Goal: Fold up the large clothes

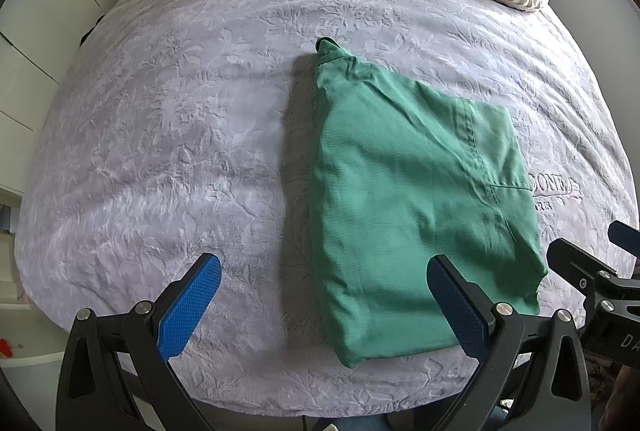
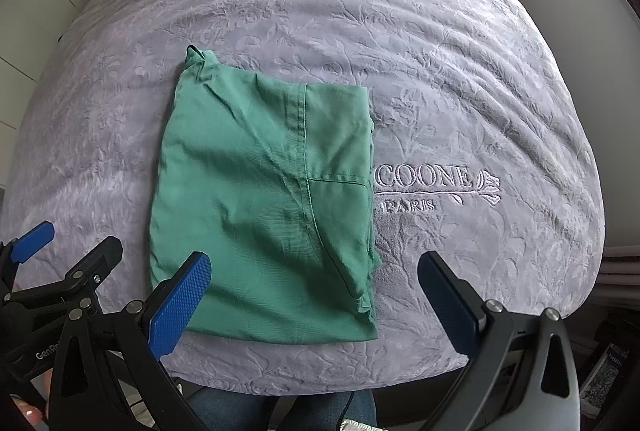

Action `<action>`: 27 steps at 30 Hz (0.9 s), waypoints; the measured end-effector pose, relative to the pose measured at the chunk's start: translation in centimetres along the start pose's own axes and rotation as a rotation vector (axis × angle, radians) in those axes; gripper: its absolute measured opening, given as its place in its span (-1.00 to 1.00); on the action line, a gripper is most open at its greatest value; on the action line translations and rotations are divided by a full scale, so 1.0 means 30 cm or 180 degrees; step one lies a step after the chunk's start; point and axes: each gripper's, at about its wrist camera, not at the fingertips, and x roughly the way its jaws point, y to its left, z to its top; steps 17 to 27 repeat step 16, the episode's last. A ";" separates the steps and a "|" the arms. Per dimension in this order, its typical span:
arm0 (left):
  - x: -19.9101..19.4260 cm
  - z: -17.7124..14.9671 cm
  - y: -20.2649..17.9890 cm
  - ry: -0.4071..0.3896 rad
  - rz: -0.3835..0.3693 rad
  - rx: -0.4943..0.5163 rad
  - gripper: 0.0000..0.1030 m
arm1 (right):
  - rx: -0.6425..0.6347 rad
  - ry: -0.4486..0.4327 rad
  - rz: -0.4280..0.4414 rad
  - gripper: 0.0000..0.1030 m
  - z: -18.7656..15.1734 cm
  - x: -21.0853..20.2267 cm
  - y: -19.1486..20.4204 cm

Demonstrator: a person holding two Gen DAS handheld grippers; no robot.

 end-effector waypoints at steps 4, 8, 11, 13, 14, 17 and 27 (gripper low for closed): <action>0.001 0.004 0.003 0.0009 0.0007 -0.0007 1.00 | -0.0011 0.0021 0.0007 0.99 0.004 0.006 -0.005; 0.005 0.000 0.000 0.0011 0.0007 -0.0063 1.00 | -0.0013 0.0028 0.0010 0.99 0.004 0.008 -0.005; -0.002 -0.002 -0.005 -0.0022 -0.0004 -0.0077 1.00 | -0.0013 0.0029 0.0009 0.99 0.004 0.008 -0.004; -0.006 -0.003 -0.014 -0.0030 -0.0014 -0.0070 1.00 | -0.0012 0.0037 0.0015 0.99 0.004 0.011 -0.008; -0.006 -0.004 -0.017 -0.0028 -0.0015 -0.0069 1.00 | -0.0011 0.0041 0.0017 0.99 0.004 0.012 -0.010; -0.005 -0.006 -0.020 -0.0011 -0.0001 -0.0069 1.00 | -0.0008 0.0046 0.0020 0.99 0.003 0.014 -0.014; -0.005 -0.006 -0.020 -0.0011 -0.0001 -0.0069 1.00 | -0.0008 0.0046 0.0020 0.99 0.003 0.014 -0.014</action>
